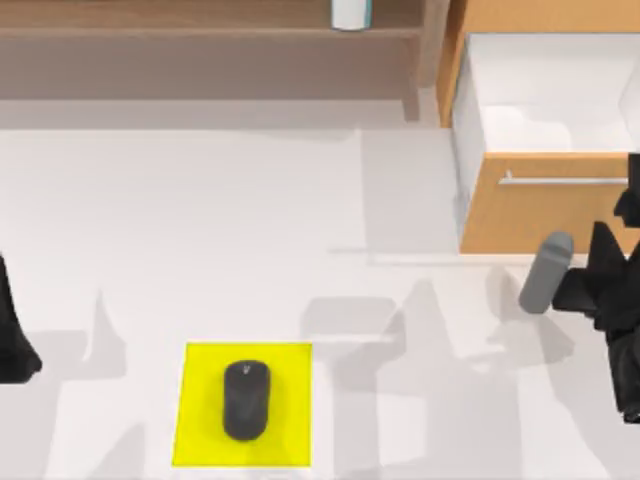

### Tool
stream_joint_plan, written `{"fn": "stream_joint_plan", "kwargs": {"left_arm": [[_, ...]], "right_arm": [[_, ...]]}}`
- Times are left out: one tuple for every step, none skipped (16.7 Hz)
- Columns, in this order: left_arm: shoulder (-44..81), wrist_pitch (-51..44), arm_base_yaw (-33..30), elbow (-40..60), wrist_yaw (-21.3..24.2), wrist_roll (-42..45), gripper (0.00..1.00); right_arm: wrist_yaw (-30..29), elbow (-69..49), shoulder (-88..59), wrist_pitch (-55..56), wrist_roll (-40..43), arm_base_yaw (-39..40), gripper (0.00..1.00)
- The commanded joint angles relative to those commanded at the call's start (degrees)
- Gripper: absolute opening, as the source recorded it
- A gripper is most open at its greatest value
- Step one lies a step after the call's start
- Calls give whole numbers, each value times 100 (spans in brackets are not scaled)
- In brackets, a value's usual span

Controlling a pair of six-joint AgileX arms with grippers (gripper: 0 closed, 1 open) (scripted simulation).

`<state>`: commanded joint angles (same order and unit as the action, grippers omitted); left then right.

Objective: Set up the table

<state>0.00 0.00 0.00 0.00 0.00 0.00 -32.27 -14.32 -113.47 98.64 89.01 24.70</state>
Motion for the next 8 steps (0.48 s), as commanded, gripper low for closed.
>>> {"fn": "stream_joint_plan", "kwargs": {"left_arm": [[0, 0, 0, 0, 0, 0, 100], [0, 0, 0, 0, 0, 0, 100], [0, 0, 0, 0, 0, 0, 100], [0, 0, 0, 0, 0, 0, 100], [0, 0, 0, 0, 0, 0, 100], [0, 0, 0, 0, 0, 0, 100], [0, 0, 0, 0, 0, 0, 100], [0, 0, 0, 0, 0, 0, 100]], "right_arm": [[0, 0, 0, 0, 0, 0, 100], [0, 0, 0, 0, 0, 0, 100], [0, 0, 0, 0, 0, 0, 100], [0, 0, 0, 0, 0, 0, 100], [2, -18, 12, -9, -7, 22, 100], [12, -36, 5, -28, -5, 4, 100], [52, -102, -15, -83, -1, -47, 100], [114, -199, -39, -158, 1, -114, 100]]}}
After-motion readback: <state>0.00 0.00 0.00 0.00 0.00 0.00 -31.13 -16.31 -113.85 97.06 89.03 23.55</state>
